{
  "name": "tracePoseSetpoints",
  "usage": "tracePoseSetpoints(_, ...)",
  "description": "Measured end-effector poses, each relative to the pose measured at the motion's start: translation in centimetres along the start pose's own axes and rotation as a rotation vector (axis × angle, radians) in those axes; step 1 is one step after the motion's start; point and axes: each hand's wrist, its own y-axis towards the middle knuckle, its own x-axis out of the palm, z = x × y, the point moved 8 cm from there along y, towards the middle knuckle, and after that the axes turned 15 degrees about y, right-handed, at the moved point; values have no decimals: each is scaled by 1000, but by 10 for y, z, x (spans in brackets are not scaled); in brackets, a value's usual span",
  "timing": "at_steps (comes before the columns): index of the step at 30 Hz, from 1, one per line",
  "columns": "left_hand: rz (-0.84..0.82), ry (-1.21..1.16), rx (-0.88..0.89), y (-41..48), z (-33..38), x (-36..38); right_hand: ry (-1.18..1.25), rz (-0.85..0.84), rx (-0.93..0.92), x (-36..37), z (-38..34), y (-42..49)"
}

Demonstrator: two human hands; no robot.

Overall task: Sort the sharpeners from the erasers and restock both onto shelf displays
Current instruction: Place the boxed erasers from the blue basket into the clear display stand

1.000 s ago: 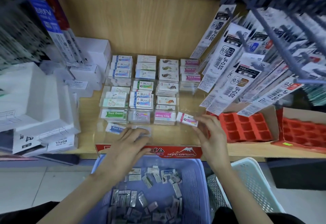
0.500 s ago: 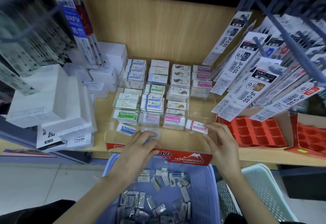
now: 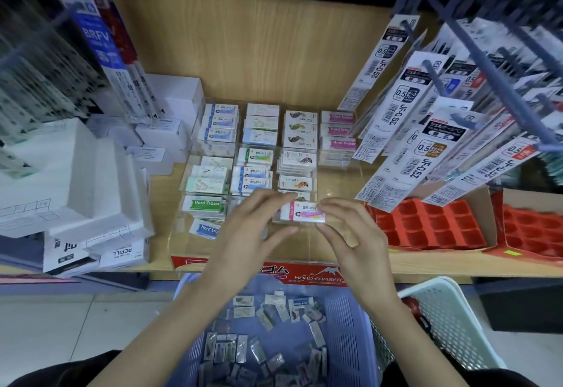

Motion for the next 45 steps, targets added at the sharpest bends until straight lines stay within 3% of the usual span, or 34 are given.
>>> tracePoseSetpoints(3, 4, 100, 64, 24, -1, 5, 13, -22, 65, -3, 8, 8)
tracePoseSetpoints(9, -28, 44, -62, 72, -9, 22, 41, 4, 234, -31, 26, 17)
tracePoseSetpoints(14, -30, 207, -69, 105, 11, 54, -20, 100, 185, -53, 32, 24)
tracePoseSetpoints(22, -37, 536, -133, 120, 20, 67, -38, 100, 184, -55, 35, 24)
tracePoseSetpoints(27, -48, 544, -132, 118, 23, 68, -26, 79, 221, -52, 36, 20)
tracePoseSetpoints(31, -38, 387, -112, 103, 18, 62, -41, 61, 245, -50, 40, 18)
tracePoseSetpoints(33, -8, 251, -83, 82, 12, 50, -124, 35, 237, -46, 40, 18)
tracePoseSetpoints(36, 5, 237, -8, 34, 5, 31, -425, -15, 107, -32, 33, 21)
tracePoseSetpoints(39, 7, 388, 111, -3, -1, 21, -728, 3, -6, -18, 19, 27)
tracePoseSetpoints(41, -43, 524, 164, -20, -6, 25, -790, 22, -25, -7, 7, 30)
tracePoseSetpoints(45, -166, 649, 175, -41, -21, 49, -807, -202, 100, 26, 18, 37)
